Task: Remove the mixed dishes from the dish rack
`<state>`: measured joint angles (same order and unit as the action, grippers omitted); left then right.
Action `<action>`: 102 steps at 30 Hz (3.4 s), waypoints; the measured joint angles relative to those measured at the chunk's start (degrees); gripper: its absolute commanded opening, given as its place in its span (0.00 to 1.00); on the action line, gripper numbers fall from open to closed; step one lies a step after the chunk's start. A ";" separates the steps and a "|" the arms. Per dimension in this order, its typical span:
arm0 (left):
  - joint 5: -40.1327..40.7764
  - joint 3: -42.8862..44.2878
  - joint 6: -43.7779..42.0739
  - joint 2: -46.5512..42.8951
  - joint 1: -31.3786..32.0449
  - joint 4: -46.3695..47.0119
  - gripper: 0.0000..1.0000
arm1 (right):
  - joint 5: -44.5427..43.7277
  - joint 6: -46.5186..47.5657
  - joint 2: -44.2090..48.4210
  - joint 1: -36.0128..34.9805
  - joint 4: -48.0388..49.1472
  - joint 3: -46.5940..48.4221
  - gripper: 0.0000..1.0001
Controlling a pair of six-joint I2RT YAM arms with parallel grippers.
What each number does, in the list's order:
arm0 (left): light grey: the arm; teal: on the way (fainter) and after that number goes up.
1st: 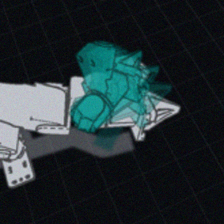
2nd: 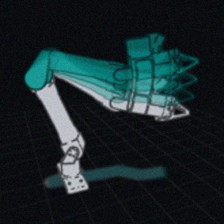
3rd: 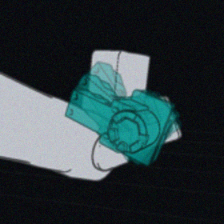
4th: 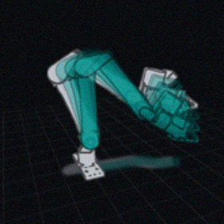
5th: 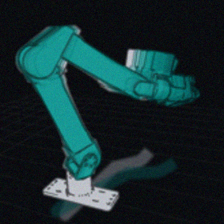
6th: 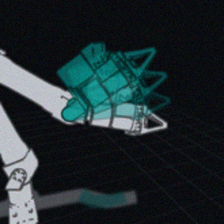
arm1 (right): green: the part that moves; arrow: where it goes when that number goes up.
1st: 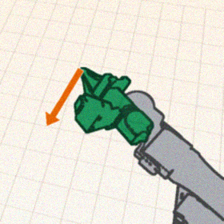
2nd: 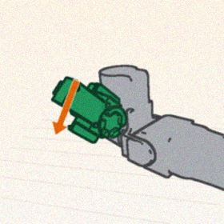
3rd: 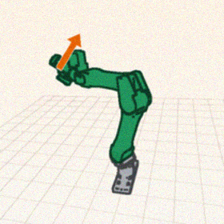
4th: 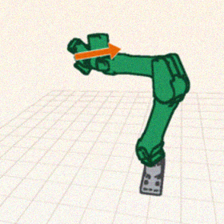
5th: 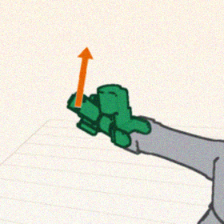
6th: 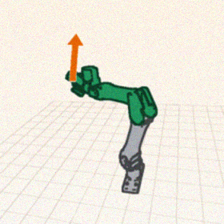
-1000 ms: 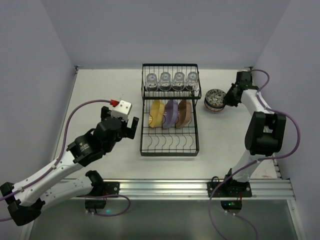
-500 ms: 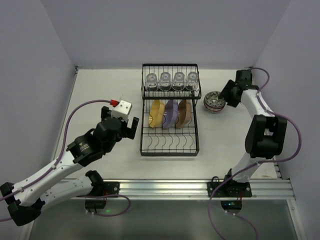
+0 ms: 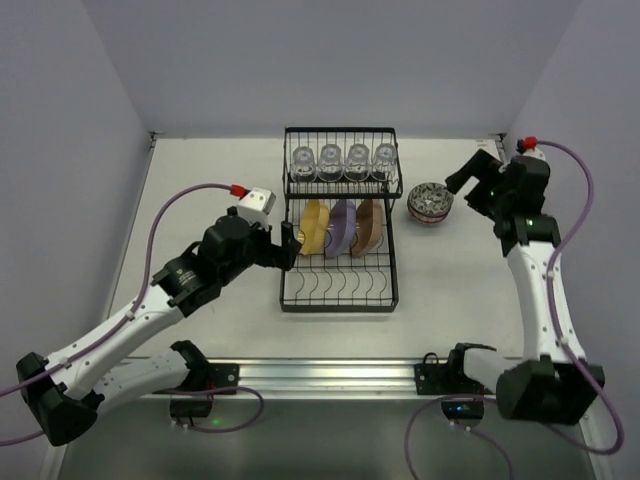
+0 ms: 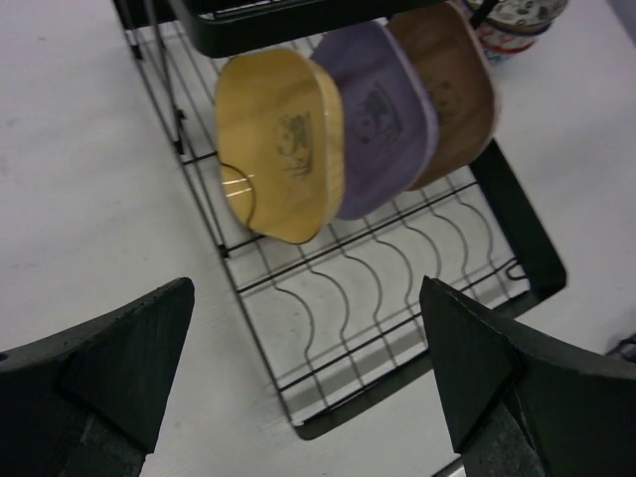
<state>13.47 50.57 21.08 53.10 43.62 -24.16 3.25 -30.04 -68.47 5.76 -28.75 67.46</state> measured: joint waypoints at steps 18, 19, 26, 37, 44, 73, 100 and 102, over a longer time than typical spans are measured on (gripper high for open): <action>-16.11 -9.31 6.12 18.53 -5.97 37.99 0.82 | 36.81 -6.45 42.42 -0.07 6.36 -23.74 0.97; -16.63 -9.57 6.10 19.65 -6.64 39.58 0.81 | 37.59 -6.40 43.10 -0.09 5.70 -23.58 0.97; -22.29 -11.52 5.97 25.66 -9.62 47.58 0.66 | 40.41 -5.53 46.90 -0.09 1.55 -21.38 0.97; -29.16 -12.28 6.69 32.24 -10.95 56.33 0.46 | 42.88 -3.96 47.67 -0.07 -1.77 -20.00 0.96; -33.03 -12.90 7.15 34.67 -11.80 61.92 0.33 | 43.10 -3.78 48.02 -0.09 -2.32 -19.58 0.96; -37.44 -16.11 11.58 37.59 -13.66 73.92 0.00 | 44.33 -3.34 48.74 -0.07 -3.80 -18.82 0.95; -36.48 -22.36 25.90 35.30 -15.10 89.20 0.00 | 44.35 -2.25 49.13 -0.07 -4.83 -17.31 0.95; -36.65 -22.73 25.86 33.86 -15.10 88.48 0.00 | 44.37 -2.25 49.13 -0.07 -4.87 -17.31 0.95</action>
<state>-23.18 27.83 46.94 86.96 28.51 64.31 47.62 -32.29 -19.33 5.69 -33.63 50.15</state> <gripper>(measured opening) 0.013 0.956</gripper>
